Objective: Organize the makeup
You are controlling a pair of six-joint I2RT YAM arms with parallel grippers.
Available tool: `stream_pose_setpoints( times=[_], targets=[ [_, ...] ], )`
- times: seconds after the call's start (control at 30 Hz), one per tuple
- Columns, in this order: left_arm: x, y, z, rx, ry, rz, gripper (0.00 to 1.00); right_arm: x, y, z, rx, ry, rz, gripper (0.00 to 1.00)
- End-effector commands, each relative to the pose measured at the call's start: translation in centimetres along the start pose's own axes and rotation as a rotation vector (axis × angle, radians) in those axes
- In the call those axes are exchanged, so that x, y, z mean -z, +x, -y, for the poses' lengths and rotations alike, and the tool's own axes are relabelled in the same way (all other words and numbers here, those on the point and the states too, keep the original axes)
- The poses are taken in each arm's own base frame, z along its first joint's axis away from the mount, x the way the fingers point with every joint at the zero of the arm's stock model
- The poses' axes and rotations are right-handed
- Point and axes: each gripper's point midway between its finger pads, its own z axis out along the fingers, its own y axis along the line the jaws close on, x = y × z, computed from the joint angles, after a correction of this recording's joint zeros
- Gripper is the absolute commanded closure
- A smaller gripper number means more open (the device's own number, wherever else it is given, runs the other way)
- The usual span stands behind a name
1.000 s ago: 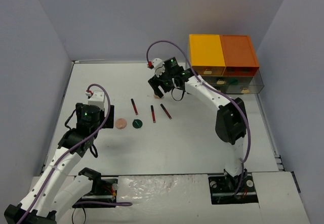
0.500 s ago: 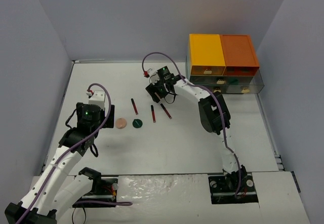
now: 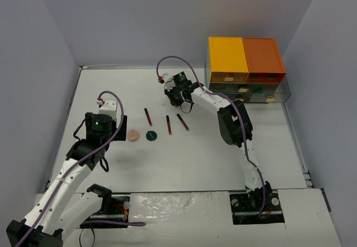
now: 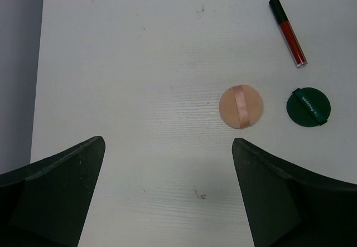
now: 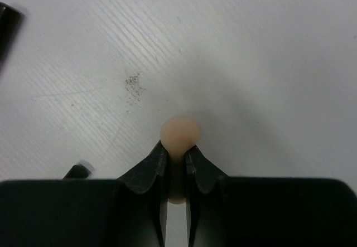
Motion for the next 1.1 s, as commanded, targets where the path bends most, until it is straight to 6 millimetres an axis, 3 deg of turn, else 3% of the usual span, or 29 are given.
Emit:
stream_pose_setpoints(
  times=[0.0,0.13,0.23,0.33,0.43,0.6,0.73,0.83,1.0,1.07],
  targets=[
    [0.4,-2.4,0.0,0.023,0.008,0.073,0.03,11.4,-10.9,1.7,0.028,0.114,0.284,1.0],
    [0.5,-2.5,0.1,0.026,0.01,0.077,0.03,19.2,-12.7,4.1,-0.039,0.236,0.377,1.0],
    [0.5,-2.6,0.1,0.028,0.011,0.079,0.03,26.5,-11.4,7.3,-0.162,0.35,0.443,1.0],
    [0.5,-2.7,0.1,0.031,0.012,0.079,0.03,32.3,-8.0,11.1,-0.269,0.486,0.465,1.0],
    [0.4,-2.6,0.2,0.032,0.015,0.073,0.03,38.2,-2.6,15.3,-0.401,0.639,0.468,1.0],
    [0.4,-2.7,0.3,0.035,0.022,0.077,0.03,45.1,6.1,20.2,-0.598,0.856,0.441,1.0],
    [0.3,-2.7,0.4,0.034,0.028,0.075,0.03,44.8,9.1,21.3,-0.657,0.925,0.374,1.0],
    [0.5,-2.8,0.3,0.036,0.027,0.079,0.03,43.2,10.6,22.7,-0.727,0.9,0.35,0.92],
    [0.8,-2.9,0.1,0.041,0.021,0.093,0.03,41.7,10.6,24.1,-0.727,0.852,0.331,0.83],
    [0.9,-3.0,0.1,0.041,0.021,0.096,0.03,41.6,10.0,24.4,-0.715,0.834,0.34,0.74]
  ],
)
